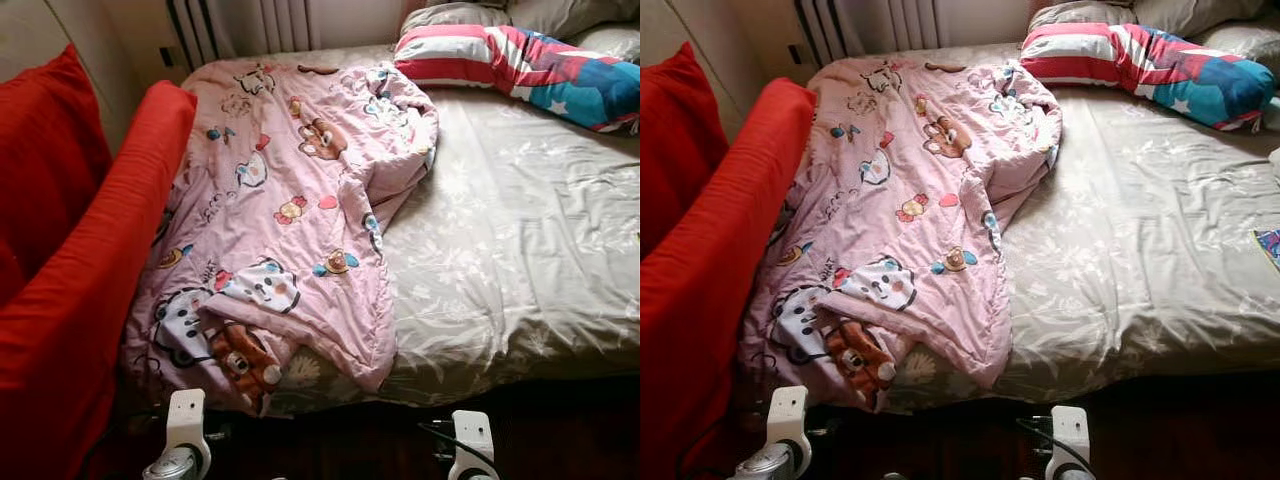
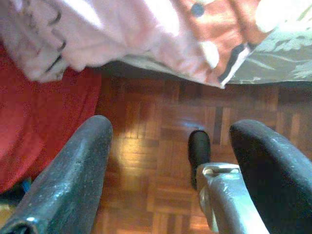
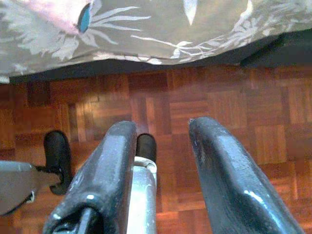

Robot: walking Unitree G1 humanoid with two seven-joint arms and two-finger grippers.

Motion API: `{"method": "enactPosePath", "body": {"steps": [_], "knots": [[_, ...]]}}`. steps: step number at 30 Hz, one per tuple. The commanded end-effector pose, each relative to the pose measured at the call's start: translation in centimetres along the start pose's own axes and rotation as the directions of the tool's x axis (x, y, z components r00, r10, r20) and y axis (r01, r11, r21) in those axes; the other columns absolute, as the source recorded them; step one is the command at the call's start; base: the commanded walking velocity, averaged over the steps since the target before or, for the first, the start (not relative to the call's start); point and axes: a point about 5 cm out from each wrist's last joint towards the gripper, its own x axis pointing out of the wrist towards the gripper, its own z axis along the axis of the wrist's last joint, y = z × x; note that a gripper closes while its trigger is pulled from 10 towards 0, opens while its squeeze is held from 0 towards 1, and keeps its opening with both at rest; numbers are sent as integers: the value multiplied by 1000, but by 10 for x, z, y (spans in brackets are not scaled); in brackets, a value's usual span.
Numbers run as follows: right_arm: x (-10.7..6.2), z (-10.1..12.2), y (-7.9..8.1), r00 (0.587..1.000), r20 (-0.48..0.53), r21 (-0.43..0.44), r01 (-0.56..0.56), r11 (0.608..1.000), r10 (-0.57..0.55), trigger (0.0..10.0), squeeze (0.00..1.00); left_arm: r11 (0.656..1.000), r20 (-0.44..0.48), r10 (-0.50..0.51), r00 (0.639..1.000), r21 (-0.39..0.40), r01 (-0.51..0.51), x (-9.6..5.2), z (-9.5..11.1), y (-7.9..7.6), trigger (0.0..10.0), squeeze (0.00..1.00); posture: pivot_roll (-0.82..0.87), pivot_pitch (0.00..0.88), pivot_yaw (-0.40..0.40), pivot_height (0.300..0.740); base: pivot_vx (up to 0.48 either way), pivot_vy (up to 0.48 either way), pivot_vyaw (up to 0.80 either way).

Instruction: Clean up the room

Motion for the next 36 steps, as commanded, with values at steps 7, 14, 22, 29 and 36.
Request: {"method": "enactPosePath", "body": {"steps": [7,14,22,29,36], "knots": [[-1,-6,4,1000,-20,1,-7,1000,7,10000,0,1000,-34,9,999,1,-9,-3,-12,4,10000,0,10,188,57,740,0,0,800],[-1,-6,2,1000,-14,25,1,1000,0,10000,0,1000,-35,6,999,1,-6,-3,-12,3,10000,0,8,189,53,740,0,0,229],[-1,-2,-1,1000,10,29,-6,1000,6,10000,0,1000,-35,-1,999,-4,1,-3,-12,2,10000,0,7,189,51,740,0,0,0],[0,4,0,999,38,1,-23,1000,23,10000,0,1000,-34,-4,999,-8,4,-3,-12,1,10000,0,5,187,47,740,242,0,425],[0,3,2,999,36,13,-30,999,29,10000,0,1000,-33,-5,999,-11,4,-3,-12,1,10000,0,7,184,45,740,299,0,114]]}}
